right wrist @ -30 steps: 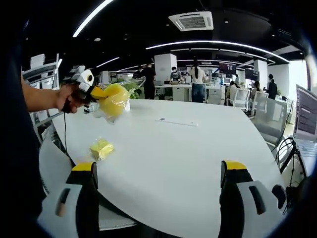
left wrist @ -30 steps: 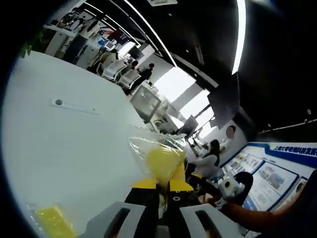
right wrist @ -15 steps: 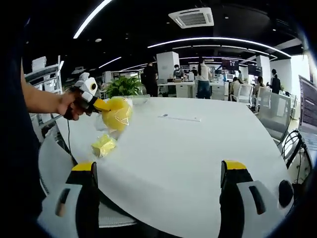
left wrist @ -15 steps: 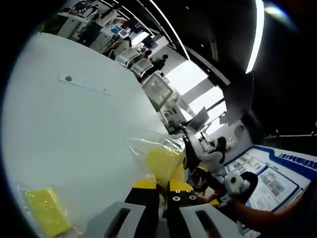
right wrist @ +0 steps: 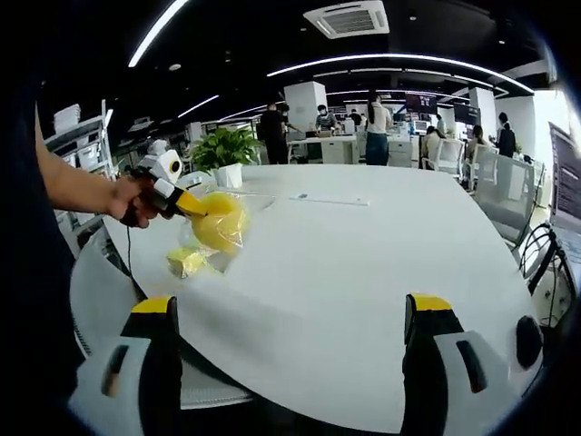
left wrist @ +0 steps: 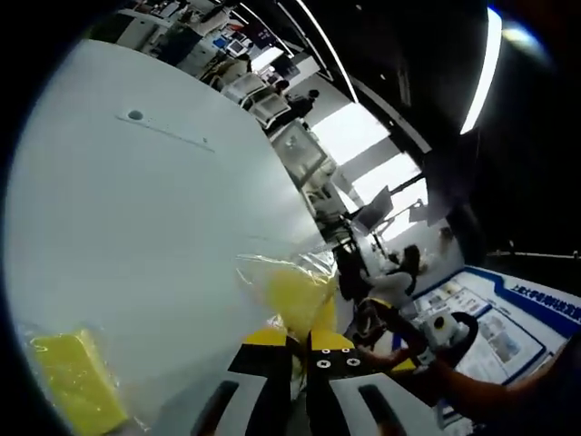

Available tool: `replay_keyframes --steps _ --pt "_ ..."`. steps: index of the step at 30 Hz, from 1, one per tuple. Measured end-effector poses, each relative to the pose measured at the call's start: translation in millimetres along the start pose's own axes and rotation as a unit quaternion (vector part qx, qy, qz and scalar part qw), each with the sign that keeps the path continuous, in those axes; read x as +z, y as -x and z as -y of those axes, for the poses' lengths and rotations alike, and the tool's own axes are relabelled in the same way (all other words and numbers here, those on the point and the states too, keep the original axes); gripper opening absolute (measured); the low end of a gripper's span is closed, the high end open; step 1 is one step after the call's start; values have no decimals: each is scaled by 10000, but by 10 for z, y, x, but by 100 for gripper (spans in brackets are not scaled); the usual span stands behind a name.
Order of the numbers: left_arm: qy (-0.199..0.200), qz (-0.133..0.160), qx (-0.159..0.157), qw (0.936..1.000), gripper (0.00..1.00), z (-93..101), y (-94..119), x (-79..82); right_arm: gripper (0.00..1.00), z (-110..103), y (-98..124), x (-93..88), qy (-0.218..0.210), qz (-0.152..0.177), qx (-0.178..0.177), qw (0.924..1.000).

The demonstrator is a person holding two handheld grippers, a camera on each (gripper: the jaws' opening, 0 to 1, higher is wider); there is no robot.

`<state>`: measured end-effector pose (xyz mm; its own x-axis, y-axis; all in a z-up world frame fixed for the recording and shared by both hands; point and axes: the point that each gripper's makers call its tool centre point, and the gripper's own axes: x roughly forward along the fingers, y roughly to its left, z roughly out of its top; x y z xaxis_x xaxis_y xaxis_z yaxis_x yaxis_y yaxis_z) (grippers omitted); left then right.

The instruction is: Compare the silicone blocks by pressing each to a similar depth, holding the contact briefly, and releasing to observe deformation and rebound differences across the visible hardness samples.

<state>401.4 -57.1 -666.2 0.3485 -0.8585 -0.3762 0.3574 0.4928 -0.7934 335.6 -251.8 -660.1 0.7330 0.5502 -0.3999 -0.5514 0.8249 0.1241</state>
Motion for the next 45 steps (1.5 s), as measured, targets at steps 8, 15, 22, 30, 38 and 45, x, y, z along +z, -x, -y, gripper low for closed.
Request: replay_keyframes --steps 8,15,22,30,38,45 --pt "212 -89 63 9997 1 -180 -102 -94 97 -4 19 -36 -63 -47 -7 10000" --pt "352 -212 161 9990 1 -321 -206 -237 97 -13 19 -72 -144 -112 18 9998" --pt "456 -455 319 9974 1 -464 -291 -389 97 -33 9 -91 -173 -125 18 9998" --pt "513 -715 524 9947 2 -594 -381 -497 97 -54 14 -115 -251 -118 7 9996" --pt "496 -946 795 9911 2 -761 -459 -689 97 -77 61 -144 -305 -136 -37 9994" --pt "758 -1068 1069 9856 3 -917 -449 -727 97 -68 88 -159 -349 -145 -92 9992"
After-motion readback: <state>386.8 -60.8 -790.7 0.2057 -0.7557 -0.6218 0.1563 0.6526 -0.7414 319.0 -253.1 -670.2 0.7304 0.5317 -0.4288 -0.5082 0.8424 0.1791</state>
